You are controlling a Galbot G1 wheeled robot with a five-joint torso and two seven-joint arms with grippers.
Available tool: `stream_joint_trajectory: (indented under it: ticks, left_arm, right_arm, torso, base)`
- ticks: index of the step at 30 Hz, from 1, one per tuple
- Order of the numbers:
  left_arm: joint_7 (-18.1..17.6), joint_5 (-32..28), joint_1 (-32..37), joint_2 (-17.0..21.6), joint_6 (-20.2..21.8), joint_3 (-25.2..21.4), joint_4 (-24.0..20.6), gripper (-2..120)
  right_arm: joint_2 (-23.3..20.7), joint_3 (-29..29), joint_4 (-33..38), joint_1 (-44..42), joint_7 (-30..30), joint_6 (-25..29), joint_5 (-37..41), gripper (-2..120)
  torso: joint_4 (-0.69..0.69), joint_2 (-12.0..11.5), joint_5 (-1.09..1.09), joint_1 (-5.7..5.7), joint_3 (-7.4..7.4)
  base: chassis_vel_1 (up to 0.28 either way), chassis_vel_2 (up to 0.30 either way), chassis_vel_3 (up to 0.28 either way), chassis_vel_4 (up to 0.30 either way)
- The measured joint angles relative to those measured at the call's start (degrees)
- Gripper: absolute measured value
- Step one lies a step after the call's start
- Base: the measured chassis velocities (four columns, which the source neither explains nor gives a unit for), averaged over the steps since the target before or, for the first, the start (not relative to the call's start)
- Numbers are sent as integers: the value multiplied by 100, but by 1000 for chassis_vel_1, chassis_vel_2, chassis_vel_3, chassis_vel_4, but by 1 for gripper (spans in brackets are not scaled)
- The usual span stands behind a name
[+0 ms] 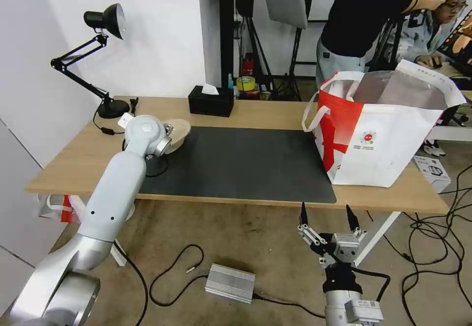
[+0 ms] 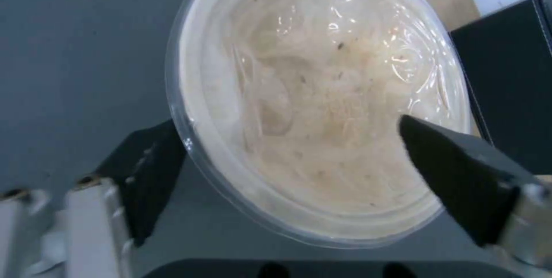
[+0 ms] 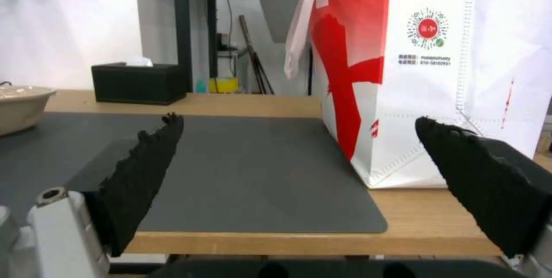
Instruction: Pick up the trash from the table and place it into the takeout bag.
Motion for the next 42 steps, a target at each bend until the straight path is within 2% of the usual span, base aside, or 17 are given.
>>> stream_joint_trajectory:
  ticks: [4, 6, 7, 8, 9, 11, 12, 15, 16, 20, 21, 23, 35, 42]
  left_arm:
    - [-1, 13, -5, -2, -9, -2, 11, 69]
    - [-1, 13, -5, -2, -9, -2, 11, 69]
    - [-3, 36, -1, -8, -15, -1, 16, 61]
    - [-3, 36, -1, -8, -15, -1, 16, 61]
    - [-4, 49, 11, -9, -17, -2, 16, 52]
    - [-3, 69, 22, -12, -25, -17, 19, 43]
    - [-3, 69, 22, -12, -25, -17, 19, 43]
    - [0, 79, 24, -12, -28, -18, 31, 29]
    - [0, 79, 24, -12, -28, -18, 31, 29]
    - [2, 80, 27, -9, -33, -18, 7, 11]
    - [2, 80, 27, -9, -33, -18, 7, 11]
    - [5, 81, 27, -5, -37, -18, -7, 2]
    - [8, 138, 53, -3, -45, -18, -26, 0]
    - [-13, 112, 94, 59, -79, 14, -372, 0]
  right_arm:
    - [0, 0, 0, 0, 0, 0, 0, 100]
    - [0, 0, 0, 0, 0, 0, 0, 100]
    - [0, 0, 0, 0, 0, 0, 0, 100]
    - [0, 0, 0, 0, 0, 0, 0, 100]
    - [0, 0, 0, 0, 0, 0, 0, 100]
    - [0, 0, 0, 0, 0, 0, 0, 100]
    - [0, 0, 0, 0, 0, 0, 0, 100]
    - [0, 0, 0, 0, 0, 0, 0, 100]
    - [0, 0, 0, 0, 0, 0, 0, 100]
    - [0, 0, 0, 0, 0, 0, 0, 100]
    - [0, 0, 0, 0, 0, 0, 0, 100]
    - [0, 0, 0, 0, 0, 0, 0, 100]
    - [0, 0, 0, 0, 0, 0, 0, 100]
    - [0, 0, 0, 0, 0, 0, 0, 100]
  torso:
    - [0, 0, 0, 0, 0]
    - [0, 0, 0, 0, 0]
    - [0, 0, 0, 0, 0]
    - [0, 0, 0, 0, 0]
    - [0, 0, 0, 0, 0]
    - [0, 0, 0, 0, 0]
    - [0, 0, 0, 0, 0]
    - [0, 0, 0, 0, 0]
    - [0, 0, 0, 0, 0]
    - [0, 0, 0, 0, 0]
    - [0, 0, 0, 0, 0]
    - [0, 0, 0, 0, 0]
    - [0, 0, 0, 0, 0]
    - [0, 0, 0, 0, 0]
  base:
    - [0, 0, 0, 0]
    - [0, 0, 0, 0]
    - [0, 0, 0, 0]
    - [0, 0, 0, 0]
    - [0, 0, 0, 0]
    - [0, 0, 0, 0]
    - [0, 0, 0, 0]
    - [0, 0, 0, 0]
    - [0, 0, 0, 0]
    - [0, 0, 0, 0]
    - [0, 0, 0, 0]
    - [0, 0, 0, 0]
    - [0, 0, 0, 0]
    - [0, 0, 0, 0]
